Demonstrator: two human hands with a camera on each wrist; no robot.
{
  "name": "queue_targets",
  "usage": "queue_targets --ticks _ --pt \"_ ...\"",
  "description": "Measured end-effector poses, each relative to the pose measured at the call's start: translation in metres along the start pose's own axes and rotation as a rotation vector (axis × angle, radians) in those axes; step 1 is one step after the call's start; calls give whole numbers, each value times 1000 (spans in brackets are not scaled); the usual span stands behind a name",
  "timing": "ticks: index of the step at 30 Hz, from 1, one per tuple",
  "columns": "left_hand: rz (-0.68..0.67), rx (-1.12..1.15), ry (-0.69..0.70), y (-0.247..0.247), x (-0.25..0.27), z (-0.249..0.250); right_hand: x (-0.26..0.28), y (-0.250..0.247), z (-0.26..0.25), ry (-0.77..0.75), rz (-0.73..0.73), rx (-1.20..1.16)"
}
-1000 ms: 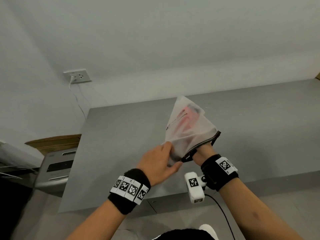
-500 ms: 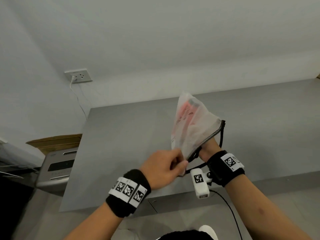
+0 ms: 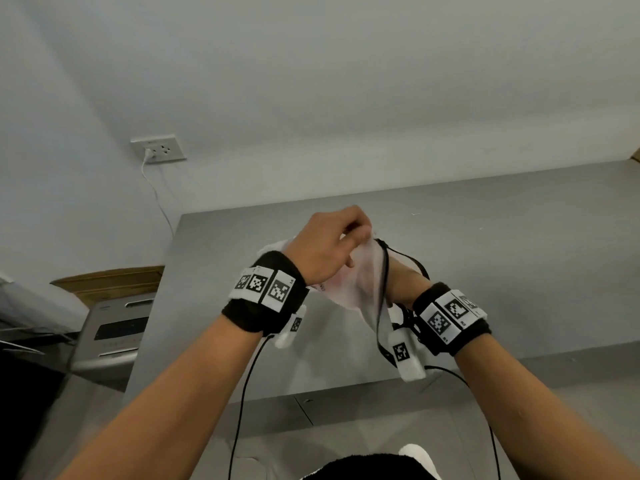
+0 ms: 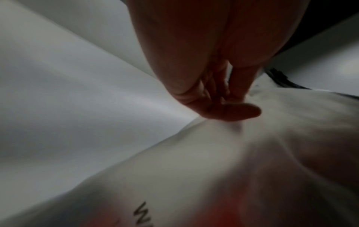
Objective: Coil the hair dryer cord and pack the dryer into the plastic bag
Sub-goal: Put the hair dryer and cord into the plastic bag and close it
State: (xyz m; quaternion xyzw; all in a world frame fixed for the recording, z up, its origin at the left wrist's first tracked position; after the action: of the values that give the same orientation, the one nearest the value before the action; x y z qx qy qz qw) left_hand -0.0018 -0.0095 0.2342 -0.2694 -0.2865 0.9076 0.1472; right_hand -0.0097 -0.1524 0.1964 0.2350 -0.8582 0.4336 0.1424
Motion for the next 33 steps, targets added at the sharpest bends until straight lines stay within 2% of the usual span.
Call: queue_targets --ticks 1,3,7,9,10,13,15,19,21,24,28,33 --pt "70 57 -62 -3 2 -3 -2 1 -3 -11 9 121" --pt "234 59 -148 -13 6 -11 -3 -3 -4 60 3 127" --pt "514 68 -364 -37 21 -40 6 -21 -10 -134 175 134" --pt "639 213 -466 -46 34 -62 6 -30 -7 -147 165 135" --pt "680 262 -502 -50 40 -72 6 -32 -5 -141 154 206" --pt "712 302 -562 -53 55 -89 4 -32 1 -165 206 482" --pt "716 317 -565 -53 63 -93 0 -34 1 -220 332 546" --pt "648 370 -459 -54 79 -94 1 -51 -14 -351 486 499" --pt "660 374 -430 -55 86 -92 0 -55 -17 -409 534 474" --pt "760 391 -437 -60 91 -91 -7 -60 -10 -376 618 509" --pt "760 421 -415 -57 88 -82 -10 -67 -6 -278 697 431" --pt "737 402 -381 -54 87 -74 -5 -49 -39 -379 739 278"
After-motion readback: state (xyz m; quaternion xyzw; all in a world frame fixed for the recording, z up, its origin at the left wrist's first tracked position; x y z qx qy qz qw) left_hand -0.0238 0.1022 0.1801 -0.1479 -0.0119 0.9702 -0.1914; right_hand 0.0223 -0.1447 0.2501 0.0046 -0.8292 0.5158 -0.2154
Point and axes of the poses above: each hand's wrist, its own x-axis away from the middle knuckle, its own y-axis out of the palm, z = x × y, the point moved 2 cm from there along -x, towards the middle knuckle, and after that the axes turned 11 degrees about y, right-handed, at the moved point
